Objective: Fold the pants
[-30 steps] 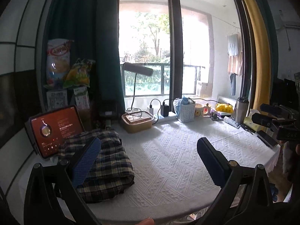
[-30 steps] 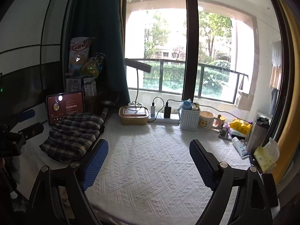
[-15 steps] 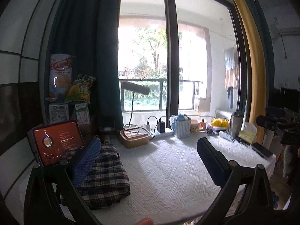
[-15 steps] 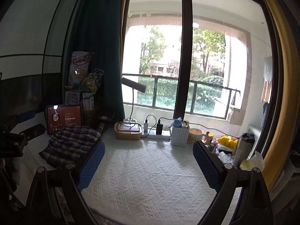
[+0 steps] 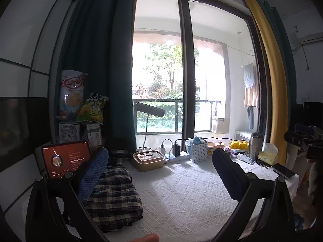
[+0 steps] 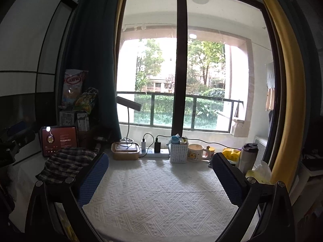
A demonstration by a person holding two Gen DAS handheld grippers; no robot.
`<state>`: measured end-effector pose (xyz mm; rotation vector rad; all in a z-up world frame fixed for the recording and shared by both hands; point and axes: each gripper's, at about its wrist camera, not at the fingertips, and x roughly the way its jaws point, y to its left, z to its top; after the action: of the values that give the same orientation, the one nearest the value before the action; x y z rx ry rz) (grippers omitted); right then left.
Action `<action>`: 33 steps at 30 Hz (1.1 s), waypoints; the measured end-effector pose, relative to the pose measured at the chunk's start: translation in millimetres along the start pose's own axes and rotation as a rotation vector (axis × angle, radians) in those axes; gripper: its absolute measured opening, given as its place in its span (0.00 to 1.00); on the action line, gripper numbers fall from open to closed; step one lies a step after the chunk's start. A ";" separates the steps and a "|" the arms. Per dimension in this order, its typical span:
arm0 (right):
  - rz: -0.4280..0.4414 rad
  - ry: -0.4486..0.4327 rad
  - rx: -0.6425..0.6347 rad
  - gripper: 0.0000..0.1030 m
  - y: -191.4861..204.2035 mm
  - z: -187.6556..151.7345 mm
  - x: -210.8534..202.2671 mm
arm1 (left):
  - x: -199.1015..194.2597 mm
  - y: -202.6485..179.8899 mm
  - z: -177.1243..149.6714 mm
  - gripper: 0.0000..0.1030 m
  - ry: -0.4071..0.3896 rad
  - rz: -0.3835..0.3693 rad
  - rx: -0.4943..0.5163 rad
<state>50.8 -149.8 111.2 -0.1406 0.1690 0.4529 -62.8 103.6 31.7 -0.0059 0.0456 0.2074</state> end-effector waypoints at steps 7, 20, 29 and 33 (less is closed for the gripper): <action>0.004 0.018 -0.007 1.00 2.8 -2.3 3.8 | 11.3 1.3 -9.3 0.99 0.051 -0.010 -0.021; 0.008 0.026 -0.008 1.00 5.0 -3.7 5.8 | 8.7 -0.5 -10.1 0.99 0.068 -0.012 -0.047; 0.009 0.034 -0.008 1.00 7.1 -4.3 6.9 | 7.4 -3.0 -9.1 0.99 0.072 -0.024 -0.058; 0.012 0.035 -0.009 1.00 7.9 -5.1 7.5 | 7.8 -4.2 -8.5 0.99 0.073 -0.025 -0.057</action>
<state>53.3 -140.5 104.0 -0.1563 0.2023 0.4634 -54.7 101.0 22.8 -0.0705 0.1128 0.1839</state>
